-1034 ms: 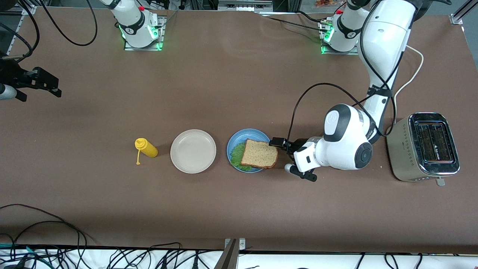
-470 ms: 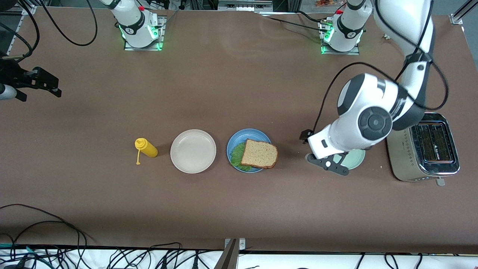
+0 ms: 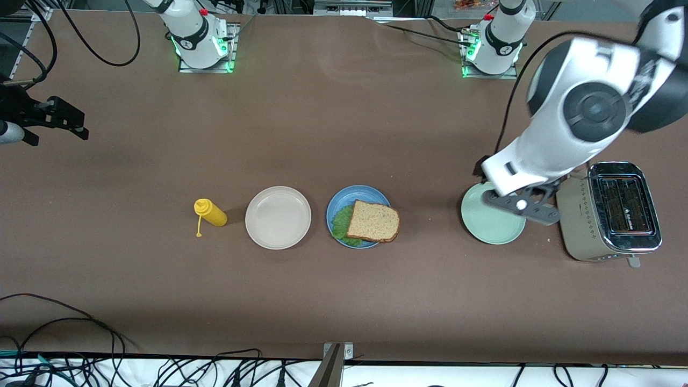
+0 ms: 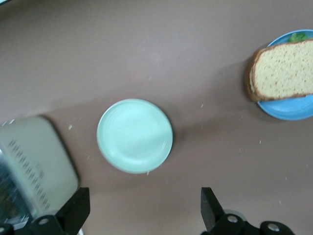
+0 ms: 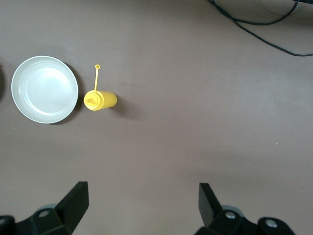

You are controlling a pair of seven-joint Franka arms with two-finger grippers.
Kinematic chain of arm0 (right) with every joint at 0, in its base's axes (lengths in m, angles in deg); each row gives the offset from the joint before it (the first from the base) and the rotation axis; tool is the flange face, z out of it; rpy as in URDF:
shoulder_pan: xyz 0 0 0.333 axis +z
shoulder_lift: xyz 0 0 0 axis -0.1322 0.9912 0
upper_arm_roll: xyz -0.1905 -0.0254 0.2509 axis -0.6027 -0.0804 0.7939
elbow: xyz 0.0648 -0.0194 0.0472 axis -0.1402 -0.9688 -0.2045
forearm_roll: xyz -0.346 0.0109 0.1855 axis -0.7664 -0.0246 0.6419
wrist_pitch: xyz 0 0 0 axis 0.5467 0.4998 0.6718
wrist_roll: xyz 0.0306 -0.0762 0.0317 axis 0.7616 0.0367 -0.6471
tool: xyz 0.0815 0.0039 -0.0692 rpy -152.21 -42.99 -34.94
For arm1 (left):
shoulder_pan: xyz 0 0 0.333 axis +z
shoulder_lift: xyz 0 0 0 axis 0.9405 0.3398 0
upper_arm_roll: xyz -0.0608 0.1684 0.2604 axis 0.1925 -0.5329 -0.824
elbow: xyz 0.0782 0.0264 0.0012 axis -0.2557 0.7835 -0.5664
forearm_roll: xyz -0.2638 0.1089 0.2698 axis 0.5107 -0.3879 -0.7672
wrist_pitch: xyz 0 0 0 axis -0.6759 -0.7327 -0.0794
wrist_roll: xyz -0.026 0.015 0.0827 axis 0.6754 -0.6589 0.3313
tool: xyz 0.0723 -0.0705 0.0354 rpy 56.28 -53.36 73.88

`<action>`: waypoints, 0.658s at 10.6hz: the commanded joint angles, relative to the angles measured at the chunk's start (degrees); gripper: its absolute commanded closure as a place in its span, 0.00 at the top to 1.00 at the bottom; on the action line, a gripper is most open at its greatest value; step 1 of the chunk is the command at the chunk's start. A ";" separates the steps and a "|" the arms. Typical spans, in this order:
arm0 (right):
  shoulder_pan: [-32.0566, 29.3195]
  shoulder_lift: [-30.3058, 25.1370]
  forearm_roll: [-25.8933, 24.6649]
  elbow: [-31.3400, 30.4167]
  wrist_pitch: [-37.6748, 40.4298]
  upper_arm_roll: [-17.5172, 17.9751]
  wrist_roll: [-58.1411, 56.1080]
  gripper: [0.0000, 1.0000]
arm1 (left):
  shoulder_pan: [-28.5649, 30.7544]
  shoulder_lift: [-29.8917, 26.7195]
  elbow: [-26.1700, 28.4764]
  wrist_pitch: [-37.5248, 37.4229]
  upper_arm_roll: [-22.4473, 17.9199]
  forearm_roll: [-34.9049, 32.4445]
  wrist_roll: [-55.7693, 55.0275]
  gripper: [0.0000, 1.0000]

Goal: Make sandwich in blue plate with both arms

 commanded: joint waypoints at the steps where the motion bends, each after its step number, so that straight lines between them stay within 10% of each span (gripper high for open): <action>1: -0.03 0.25 -0.88 1.17 1.22 0.13 -0.06 1.00 | 5.01 -7.39 3.30 -5.04 0.29 6.22 -0.32 1.00; 7: -0.03 0.25 -0.88 1.17 1.39 0.13 -0.06 1.00 | 11.35 -23.98 20.96 -3.72 1.51 12.66 2.05 1.00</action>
